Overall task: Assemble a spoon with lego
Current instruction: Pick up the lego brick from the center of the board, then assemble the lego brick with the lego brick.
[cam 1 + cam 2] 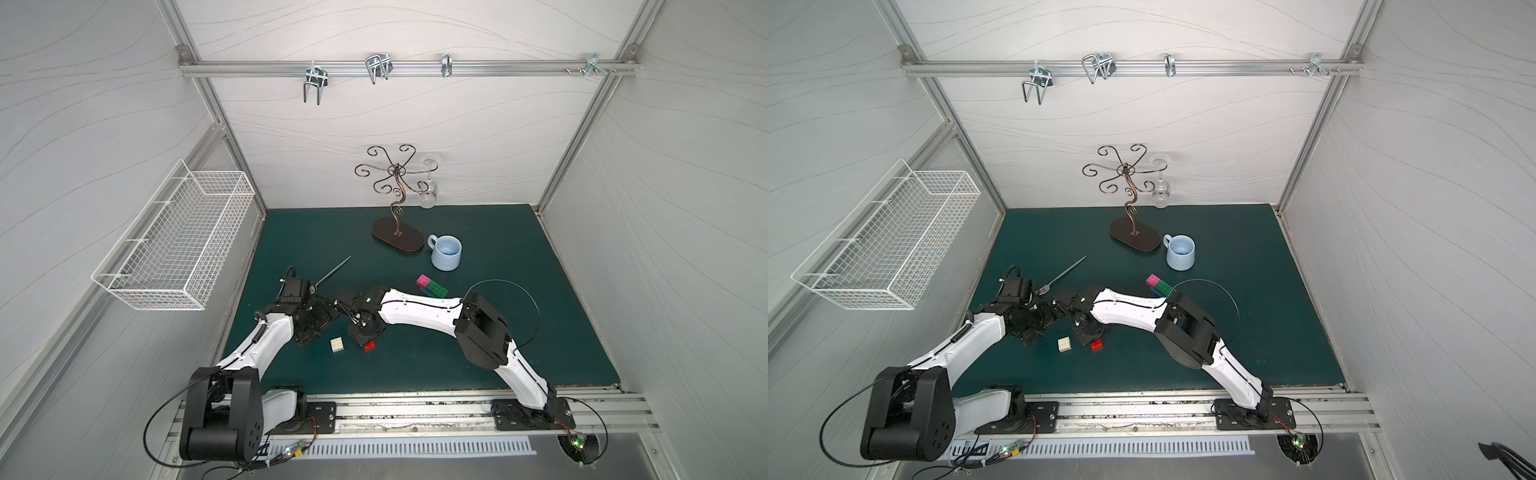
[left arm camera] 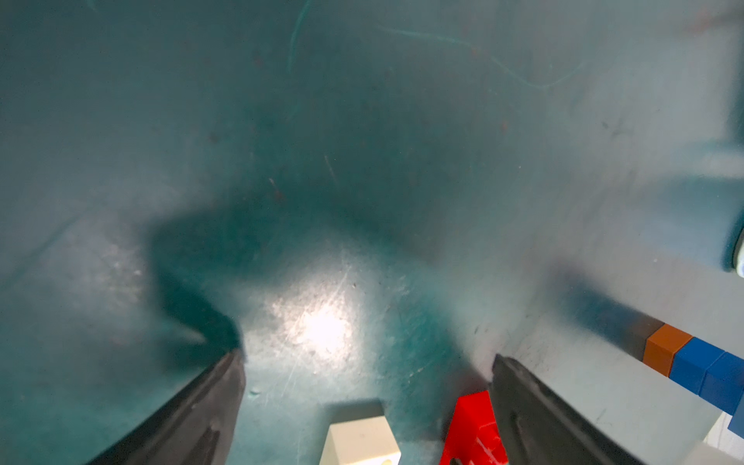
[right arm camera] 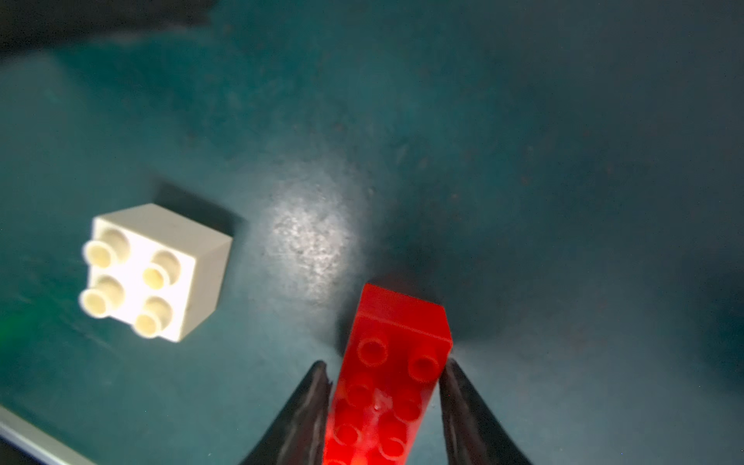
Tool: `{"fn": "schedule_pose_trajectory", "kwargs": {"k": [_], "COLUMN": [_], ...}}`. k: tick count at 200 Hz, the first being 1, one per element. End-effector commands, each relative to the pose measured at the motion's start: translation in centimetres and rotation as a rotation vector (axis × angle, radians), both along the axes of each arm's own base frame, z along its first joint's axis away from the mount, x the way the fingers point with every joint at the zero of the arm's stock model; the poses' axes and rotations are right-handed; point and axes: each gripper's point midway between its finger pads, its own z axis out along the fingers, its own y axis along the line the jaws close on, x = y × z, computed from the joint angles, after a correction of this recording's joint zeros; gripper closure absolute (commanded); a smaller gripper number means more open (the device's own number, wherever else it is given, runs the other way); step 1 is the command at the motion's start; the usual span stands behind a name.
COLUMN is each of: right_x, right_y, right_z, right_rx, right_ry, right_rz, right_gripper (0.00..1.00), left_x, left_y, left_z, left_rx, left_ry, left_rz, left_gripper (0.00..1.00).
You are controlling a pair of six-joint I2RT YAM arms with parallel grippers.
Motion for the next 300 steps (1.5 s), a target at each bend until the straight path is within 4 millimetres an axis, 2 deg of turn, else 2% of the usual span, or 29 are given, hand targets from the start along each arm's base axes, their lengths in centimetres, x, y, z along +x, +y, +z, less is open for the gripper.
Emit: {"fn": "schedule_pose_trajectory", "kwargs": {"k": [1,29,72,85,99,123,148,181,204,228,263,300], "right_x": [0.1,0.4,0.5,0.4,0.5,1.3,3.0,6.2,8.6,11.0,12.7,13.2], "right_y": [-1.1,-1.5,-1.5,-1.6,-1.8,-3.4,-7.0,-13.0,-16.2,-18.2,-19.5,-19.7], "right_z": [-0.7,-0.5,0.3,0.7,1.6,4.3,7.9,13.3,15.6,15.6,13.5,11.8], "right_rx": [-0.070,-0.088,-0.074,-0.075,-0.070,-0.079,-0.079,-0.026,0.025,0.016,-0.033,-0.060], "right_ry": [-0.026,-0.050,-0.062,-0.066,-0.081,-0.146,-0.162,-0.178,-0.189,-0.187,-0.112,-0.095], "right_rz": [0.012,0.015,0.042,0.058,0.095,0.144,0.162,0.172,0.194,0.223,0.248,0.268], "right_gripper": [0.57,0.59,0.76,0.78,0.81,0.84,0.87,0.88,0.88,0.88,0.89,0.90], "left_x": [0.8,0.8,1.0,1.1,1.3,1.5,2.0,3.1,3.9,4.1,3.3,2.7], "left_y": [0.0,0.0,-0.3,-0.4,-0.7,-1.5,-3.0,-5.7,-8.3,-11.5,-16.0,-18.0], "left_z": [0.5,0.5,0.8,0.9,1.1,1.4,2.4,4.4,5.5,5.7,6.0,5.5], "left_rx": [-0.005,-0.006,0.000,0.006,-0.004,-0.019,-0.010,-0.009,-0.030,-0.054,-0.023,-0.037], "left_ry": [-0.036,-0.038,-0.055,-0.067,-0.087,-0.115,-0.177,-0.271,-0.338,-0.366,-0.402,-0.408], "left_rz": [-0.003,-0.006,-0.052,-0.071,-0.083,-0.125,-0.214,-0.315,-0.399,-0.521,-0.736,-0.795], "left_gripper": [0.00,0.00,0.00,0.00,0.00,0.00,0.00,0.00,0.00,0.00,0.00,0.00]}}
